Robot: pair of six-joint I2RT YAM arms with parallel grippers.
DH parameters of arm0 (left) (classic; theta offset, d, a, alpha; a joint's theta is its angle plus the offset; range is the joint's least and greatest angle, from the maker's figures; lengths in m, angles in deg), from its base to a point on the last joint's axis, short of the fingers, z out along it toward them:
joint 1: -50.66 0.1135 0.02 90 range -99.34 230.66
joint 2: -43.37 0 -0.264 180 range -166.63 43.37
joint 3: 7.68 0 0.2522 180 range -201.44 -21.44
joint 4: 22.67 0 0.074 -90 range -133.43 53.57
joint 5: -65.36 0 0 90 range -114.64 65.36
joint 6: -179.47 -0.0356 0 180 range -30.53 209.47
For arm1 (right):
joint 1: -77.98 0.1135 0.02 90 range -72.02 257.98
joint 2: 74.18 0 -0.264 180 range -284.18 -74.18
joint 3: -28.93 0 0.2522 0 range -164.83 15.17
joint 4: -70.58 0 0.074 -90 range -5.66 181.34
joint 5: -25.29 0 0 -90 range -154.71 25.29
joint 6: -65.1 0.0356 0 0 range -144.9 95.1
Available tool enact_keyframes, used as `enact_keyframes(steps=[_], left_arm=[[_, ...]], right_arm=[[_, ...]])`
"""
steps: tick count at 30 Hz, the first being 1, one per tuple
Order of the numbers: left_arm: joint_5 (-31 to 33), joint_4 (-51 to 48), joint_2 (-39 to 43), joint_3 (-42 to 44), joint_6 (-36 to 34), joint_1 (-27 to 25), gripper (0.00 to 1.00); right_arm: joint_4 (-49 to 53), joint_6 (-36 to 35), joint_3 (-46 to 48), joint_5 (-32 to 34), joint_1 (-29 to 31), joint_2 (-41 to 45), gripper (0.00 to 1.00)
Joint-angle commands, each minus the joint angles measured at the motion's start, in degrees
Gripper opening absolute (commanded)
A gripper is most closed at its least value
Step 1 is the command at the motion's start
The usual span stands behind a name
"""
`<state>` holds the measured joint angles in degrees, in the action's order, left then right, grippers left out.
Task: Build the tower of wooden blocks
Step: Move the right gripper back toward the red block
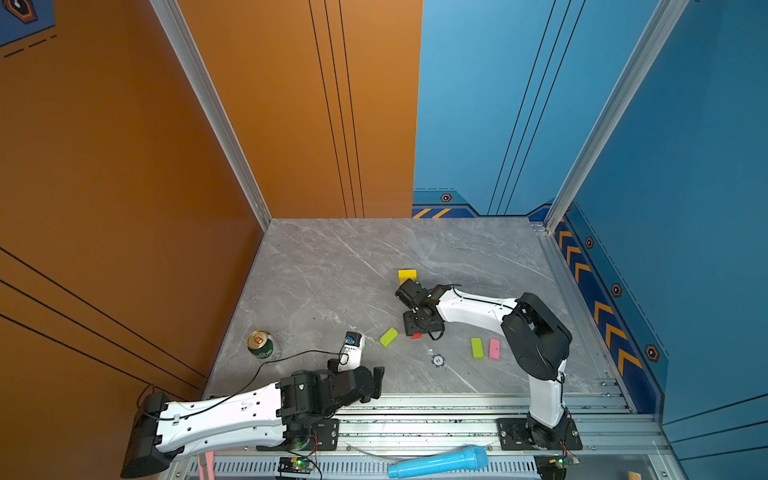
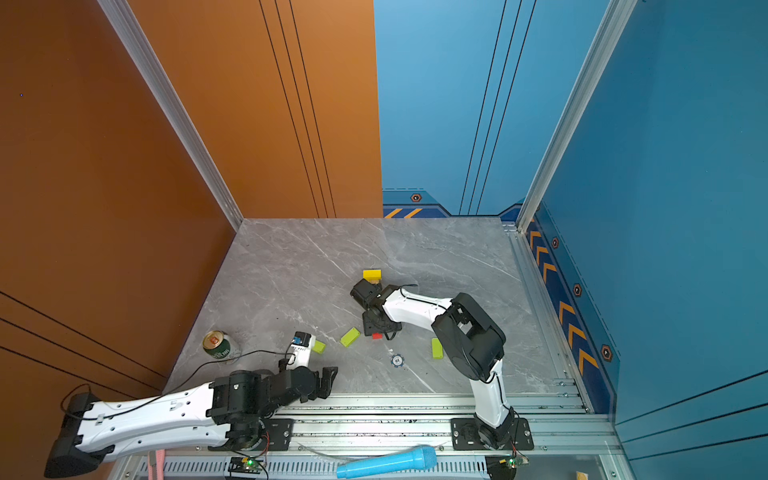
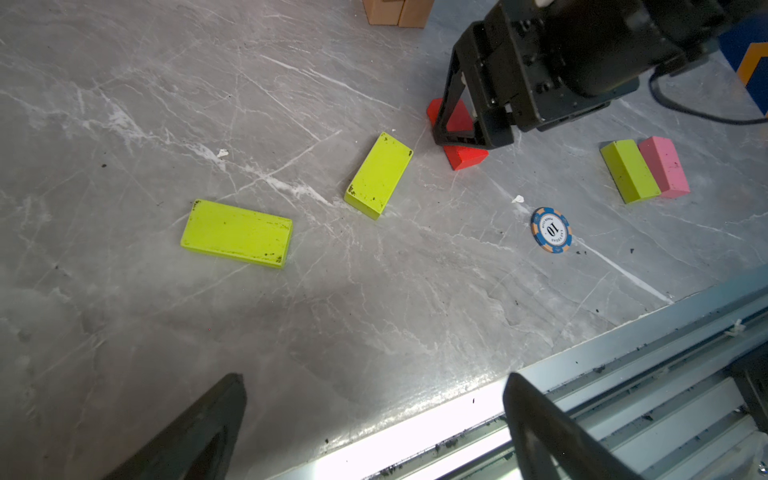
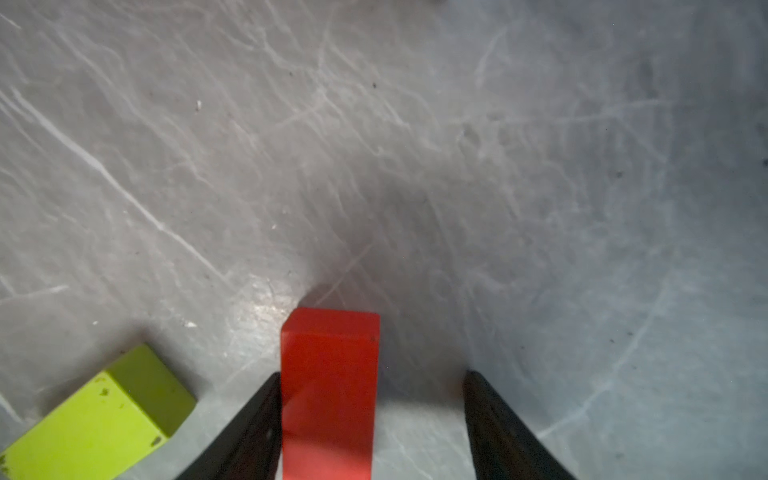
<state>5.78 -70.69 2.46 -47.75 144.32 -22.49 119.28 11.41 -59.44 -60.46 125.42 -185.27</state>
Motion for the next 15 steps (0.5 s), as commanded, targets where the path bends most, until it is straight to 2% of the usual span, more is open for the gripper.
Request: enact_keyframes(steps=[1,9,15], left_arm=[[-0.01,-0.89,-0.62,-0.86,-1.41,0.78,0.98],[-0.60,-0.20,-1.33,-0.78,-1.50,0.90,0.98],[-0.79,-0.25,0.25,-0.06,-1.02,0.90,0.98]], right_arm=[[-0.06,1.41,2.54,-0.41,-0.07,3.67,0.71],[-2.91,2.86,4.88,-3.84,0.60,4.23,0.71],[-4.89,4.75,4.22,-6.50,3.31,3.35,0.71]])
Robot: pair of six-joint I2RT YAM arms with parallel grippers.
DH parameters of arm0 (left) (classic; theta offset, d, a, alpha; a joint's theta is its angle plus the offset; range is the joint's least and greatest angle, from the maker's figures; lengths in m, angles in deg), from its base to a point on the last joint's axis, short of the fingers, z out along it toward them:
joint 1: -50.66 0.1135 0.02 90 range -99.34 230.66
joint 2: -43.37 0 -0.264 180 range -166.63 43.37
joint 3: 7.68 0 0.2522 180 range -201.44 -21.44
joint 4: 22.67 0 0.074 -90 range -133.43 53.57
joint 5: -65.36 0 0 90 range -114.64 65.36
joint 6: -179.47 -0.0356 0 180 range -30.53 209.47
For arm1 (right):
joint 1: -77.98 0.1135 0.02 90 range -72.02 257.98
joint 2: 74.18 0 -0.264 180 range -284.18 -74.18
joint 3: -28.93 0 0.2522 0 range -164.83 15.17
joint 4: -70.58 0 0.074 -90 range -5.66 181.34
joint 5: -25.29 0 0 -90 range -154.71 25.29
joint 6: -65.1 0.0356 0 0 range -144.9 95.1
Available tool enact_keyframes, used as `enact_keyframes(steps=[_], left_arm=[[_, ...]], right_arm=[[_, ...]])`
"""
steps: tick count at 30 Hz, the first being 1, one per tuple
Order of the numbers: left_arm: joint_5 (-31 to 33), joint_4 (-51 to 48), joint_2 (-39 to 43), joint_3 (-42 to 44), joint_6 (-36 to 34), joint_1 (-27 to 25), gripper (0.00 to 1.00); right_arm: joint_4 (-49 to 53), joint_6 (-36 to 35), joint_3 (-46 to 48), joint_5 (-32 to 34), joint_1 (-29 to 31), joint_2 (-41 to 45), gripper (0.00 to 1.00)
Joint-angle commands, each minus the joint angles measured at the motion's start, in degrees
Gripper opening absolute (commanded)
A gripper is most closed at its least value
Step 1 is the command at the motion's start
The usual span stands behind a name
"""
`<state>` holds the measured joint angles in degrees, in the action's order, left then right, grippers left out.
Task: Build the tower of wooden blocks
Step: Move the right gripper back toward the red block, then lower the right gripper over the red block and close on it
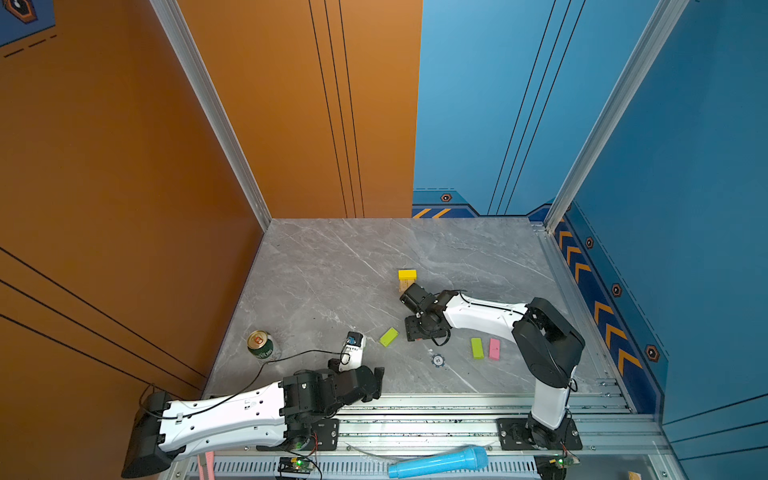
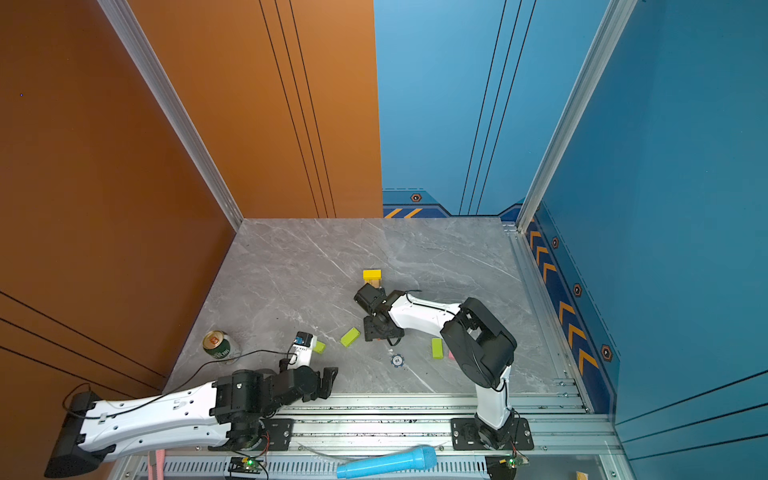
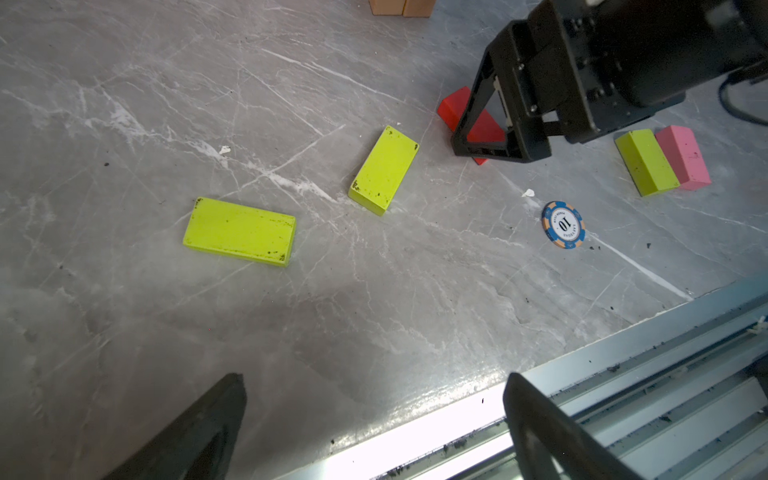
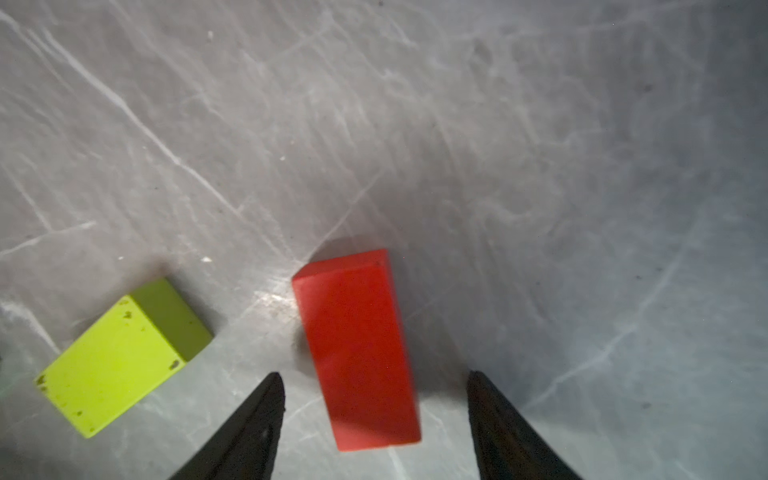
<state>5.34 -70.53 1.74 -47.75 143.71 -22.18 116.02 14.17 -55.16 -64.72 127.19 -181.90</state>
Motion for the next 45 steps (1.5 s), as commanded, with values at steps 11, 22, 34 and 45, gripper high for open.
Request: enact_keyframes(steps=[11,22,34,45], left_arm=[[-0.49,-0.42,1.81,0.98,0.08,0.59,0.98],[-0.27,-0.43,2.25,0.94,-0.10,0.58,0.98],[0.08,-0.43,1.42,0.56,0.35,0.54,0.98],[0.53,-0.36,0.08,0.20,0.43,0.70,0.98]], right_arm=[[-0.63,2.50,-4.03,-3.93,4.36,-0.88,0.71],[10.82,-6.02,-6.71,7.93,1.93,3.44,0.80],[9.10,-9.92,-7.90,3.76,0.26,-0.23,0.88],[8.31,-12.61,-8.50,1.62,-0.26,-3.19,0.87]])
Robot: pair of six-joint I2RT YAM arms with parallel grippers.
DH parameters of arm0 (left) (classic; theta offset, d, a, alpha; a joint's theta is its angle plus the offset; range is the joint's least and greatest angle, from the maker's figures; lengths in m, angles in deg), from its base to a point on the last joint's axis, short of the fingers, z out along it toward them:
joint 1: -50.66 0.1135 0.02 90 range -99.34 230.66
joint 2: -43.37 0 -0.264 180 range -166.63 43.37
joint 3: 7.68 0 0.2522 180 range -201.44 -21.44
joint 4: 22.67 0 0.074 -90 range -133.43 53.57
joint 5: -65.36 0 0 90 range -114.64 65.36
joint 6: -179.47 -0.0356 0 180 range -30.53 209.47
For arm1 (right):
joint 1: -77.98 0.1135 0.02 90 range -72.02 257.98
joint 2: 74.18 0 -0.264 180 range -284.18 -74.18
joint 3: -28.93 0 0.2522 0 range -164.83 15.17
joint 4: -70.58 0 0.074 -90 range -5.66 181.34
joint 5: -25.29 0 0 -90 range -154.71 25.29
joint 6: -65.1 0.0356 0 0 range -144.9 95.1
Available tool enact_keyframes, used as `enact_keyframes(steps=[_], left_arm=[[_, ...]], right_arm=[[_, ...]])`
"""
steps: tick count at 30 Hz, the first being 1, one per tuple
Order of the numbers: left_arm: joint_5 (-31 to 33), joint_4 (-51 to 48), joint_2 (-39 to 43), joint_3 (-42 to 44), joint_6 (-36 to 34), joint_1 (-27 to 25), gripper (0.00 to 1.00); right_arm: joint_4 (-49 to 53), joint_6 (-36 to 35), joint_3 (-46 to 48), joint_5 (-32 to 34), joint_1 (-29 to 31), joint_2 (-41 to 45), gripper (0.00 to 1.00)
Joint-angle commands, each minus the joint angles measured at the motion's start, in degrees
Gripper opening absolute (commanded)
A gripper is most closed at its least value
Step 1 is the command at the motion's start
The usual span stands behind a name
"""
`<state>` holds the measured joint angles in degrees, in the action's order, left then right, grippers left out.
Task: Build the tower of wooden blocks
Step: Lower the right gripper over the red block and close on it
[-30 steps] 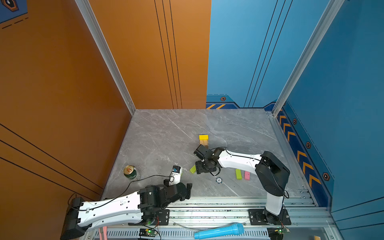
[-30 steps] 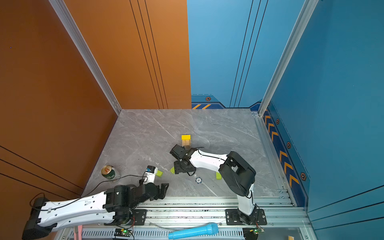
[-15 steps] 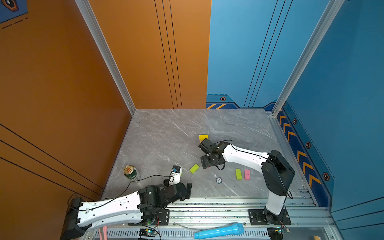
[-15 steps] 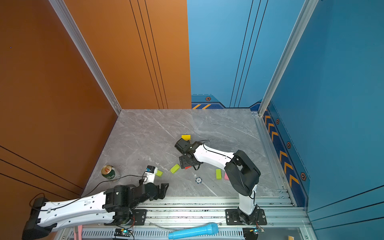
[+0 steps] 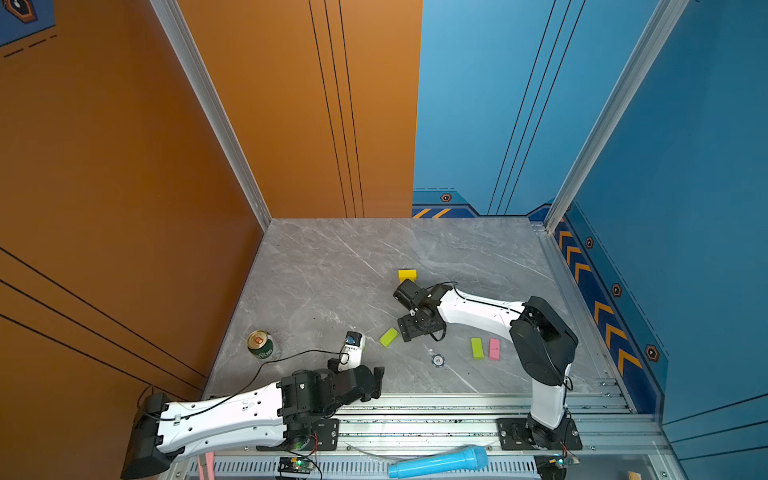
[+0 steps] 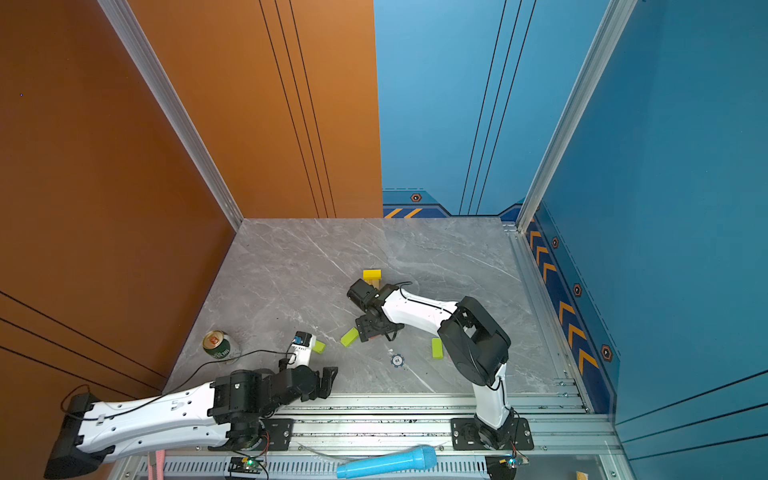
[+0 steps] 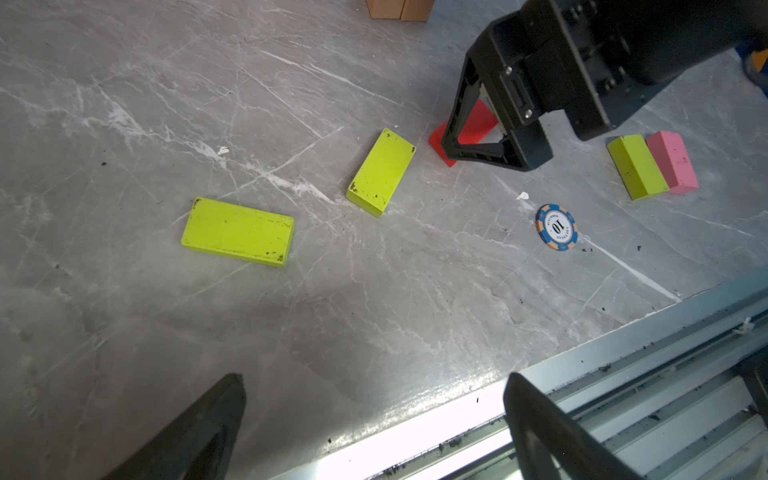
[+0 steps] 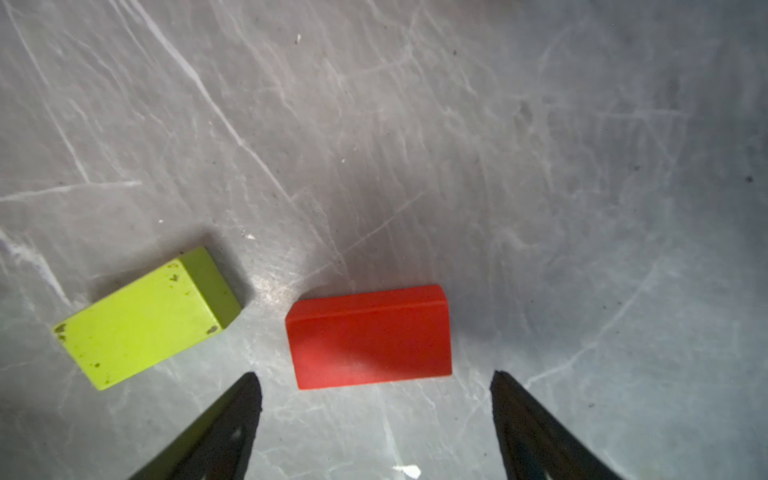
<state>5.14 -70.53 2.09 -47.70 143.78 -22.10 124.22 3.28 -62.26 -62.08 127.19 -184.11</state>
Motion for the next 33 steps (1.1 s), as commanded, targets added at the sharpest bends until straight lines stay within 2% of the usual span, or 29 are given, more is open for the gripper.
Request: enact_keyframes(steps=[1,11,22,29,33], left_arm=[[0.81,-0.42,-0.30,0.00,0.36,0.64,0.98],[0.69,-0.21,-1.62,-0.67,0.01,1.26,0.98],[0.55,0.01,-3.06,-1.59,-0.17,1.80,0.98],[0.28,0.60,-4.11,-2.09,-0.55,2.08,0.98],[0.03,1.10,-4.73,-2.19,-0.69,2.44,0.98]], right_arm=[[0.07,-1.88,-1.33,-1.05,-0.29,-1.20,0.87],[-0.83,-3.04,-1.46,-2.69,-1.20,-2.83,0.80],[-1.49,-4.08,-1.12,-3.83,-2.01,-3.16,0.78],[-1.56,-4.36,-1.05,-3.95,-2.43,-3.28,0.63],[-1.56,-4.41,-0.58,-4.06,-2.61,-3.14,0.61]])
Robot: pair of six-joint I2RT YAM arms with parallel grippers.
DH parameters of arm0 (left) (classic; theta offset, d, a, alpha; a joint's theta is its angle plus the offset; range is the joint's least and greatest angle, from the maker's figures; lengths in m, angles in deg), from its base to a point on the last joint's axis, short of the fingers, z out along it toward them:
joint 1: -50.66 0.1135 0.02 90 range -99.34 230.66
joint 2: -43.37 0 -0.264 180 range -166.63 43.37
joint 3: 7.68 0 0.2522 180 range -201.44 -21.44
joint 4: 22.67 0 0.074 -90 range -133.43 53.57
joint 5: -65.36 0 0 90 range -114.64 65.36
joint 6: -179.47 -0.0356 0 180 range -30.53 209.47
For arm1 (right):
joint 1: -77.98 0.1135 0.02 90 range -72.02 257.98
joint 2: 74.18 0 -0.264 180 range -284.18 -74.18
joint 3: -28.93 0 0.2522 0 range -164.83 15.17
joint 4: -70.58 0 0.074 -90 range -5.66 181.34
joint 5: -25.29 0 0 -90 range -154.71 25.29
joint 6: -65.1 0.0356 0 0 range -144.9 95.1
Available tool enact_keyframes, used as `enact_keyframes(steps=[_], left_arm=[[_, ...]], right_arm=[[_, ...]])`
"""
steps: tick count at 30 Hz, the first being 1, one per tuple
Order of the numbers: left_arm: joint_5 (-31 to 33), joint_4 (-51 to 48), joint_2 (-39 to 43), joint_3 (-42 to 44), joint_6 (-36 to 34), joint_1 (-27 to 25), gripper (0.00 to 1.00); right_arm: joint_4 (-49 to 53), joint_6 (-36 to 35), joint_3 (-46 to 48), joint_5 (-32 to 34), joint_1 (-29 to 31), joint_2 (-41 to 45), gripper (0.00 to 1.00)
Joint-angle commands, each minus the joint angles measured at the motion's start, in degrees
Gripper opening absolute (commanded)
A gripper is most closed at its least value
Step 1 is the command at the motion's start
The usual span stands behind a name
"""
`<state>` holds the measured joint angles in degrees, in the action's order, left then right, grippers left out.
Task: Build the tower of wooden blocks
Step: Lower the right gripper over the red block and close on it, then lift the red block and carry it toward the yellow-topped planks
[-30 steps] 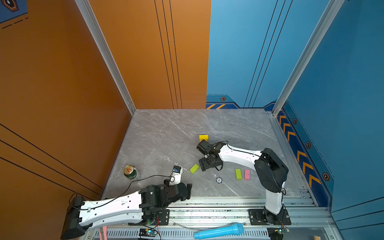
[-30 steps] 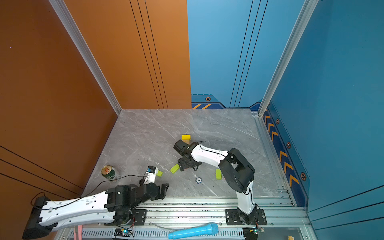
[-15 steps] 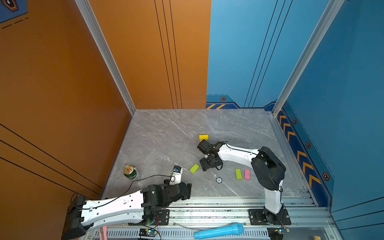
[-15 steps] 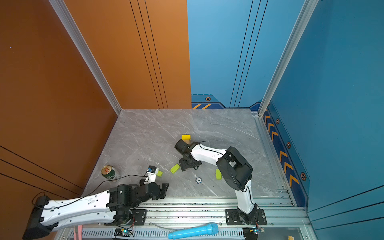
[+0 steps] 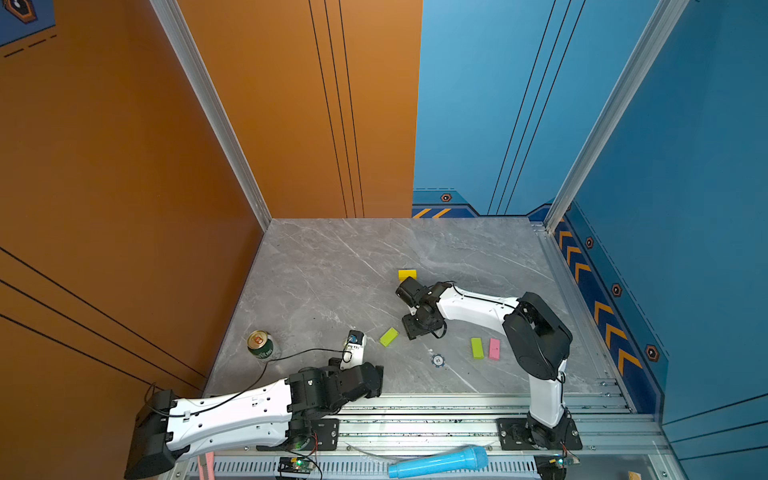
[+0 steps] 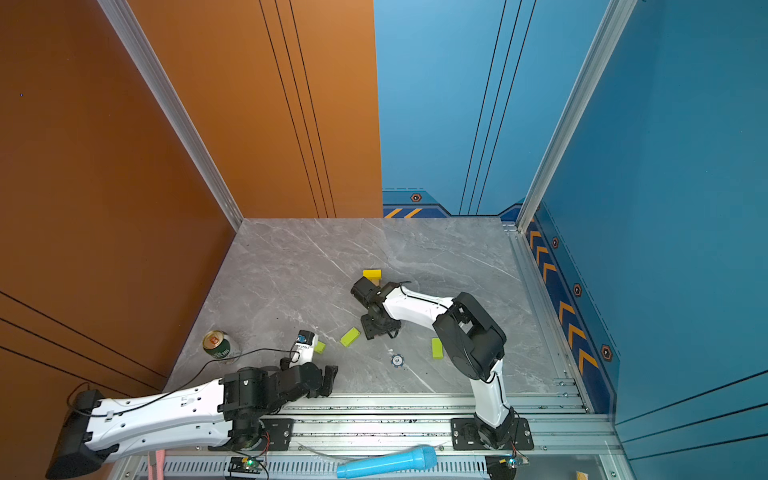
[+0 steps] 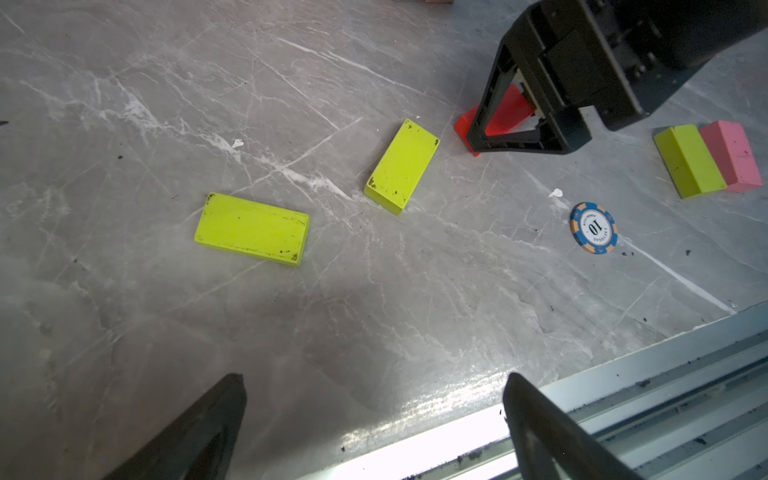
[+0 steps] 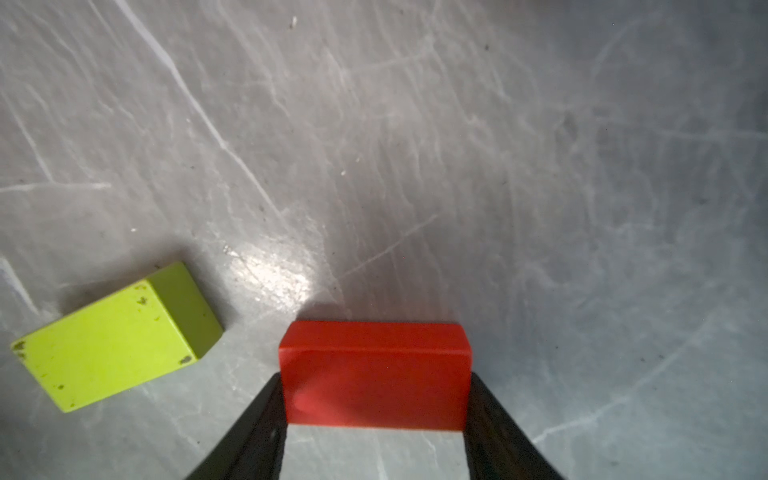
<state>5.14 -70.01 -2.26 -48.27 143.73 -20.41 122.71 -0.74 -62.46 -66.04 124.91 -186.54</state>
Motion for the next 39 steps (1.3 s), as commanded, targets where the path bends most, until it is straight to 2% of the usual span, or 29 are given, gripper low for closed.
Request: enact_keyframes(steps=[1,6,10,15,26,32,39], left_arm=[[-0.07,0.75,-0.58,-1.62,-0.74,0.80,0.98],[-0.41,1.02,-1.43,-2.02,-1.16,1.06,0.98],[-0.42,1.04,-1.67,-2.33,-1.43,1.11,0.98],[-0.42,1.06,-1.44,-2.18,-1.44,1.14,0.98],[-0.84,1.11,-0.26,-2.23,-2.99,2.68,0.98],[-2.62,1.24,1.54,-2.15,-5.38,6.15,0.98],[-7.09,1.24,3.26,-2.97,-9.65,12.17,0.98]], right_arm=[[-0.05,-0.43,-0.26,-0.17,-0.30,-0.71,0.61],[0.04,-0.19,-0.24,0.57,-0.32,-1.02,0.68],[0.21,0.04,-0.58,0.99,-0.27,-1.23,0.68],[0.78,0.13,-0.91,1.54,-0.31,-1.07,0.56],[4.42,2.61,-3.98,5.65,-0.35,3.53,0.52],[7.09,4.87,-10.03,8.29,-1.02,3.67,0.52],[9.98,6.98,-18.35,9.12,-1.92,-0.98,0.52]])
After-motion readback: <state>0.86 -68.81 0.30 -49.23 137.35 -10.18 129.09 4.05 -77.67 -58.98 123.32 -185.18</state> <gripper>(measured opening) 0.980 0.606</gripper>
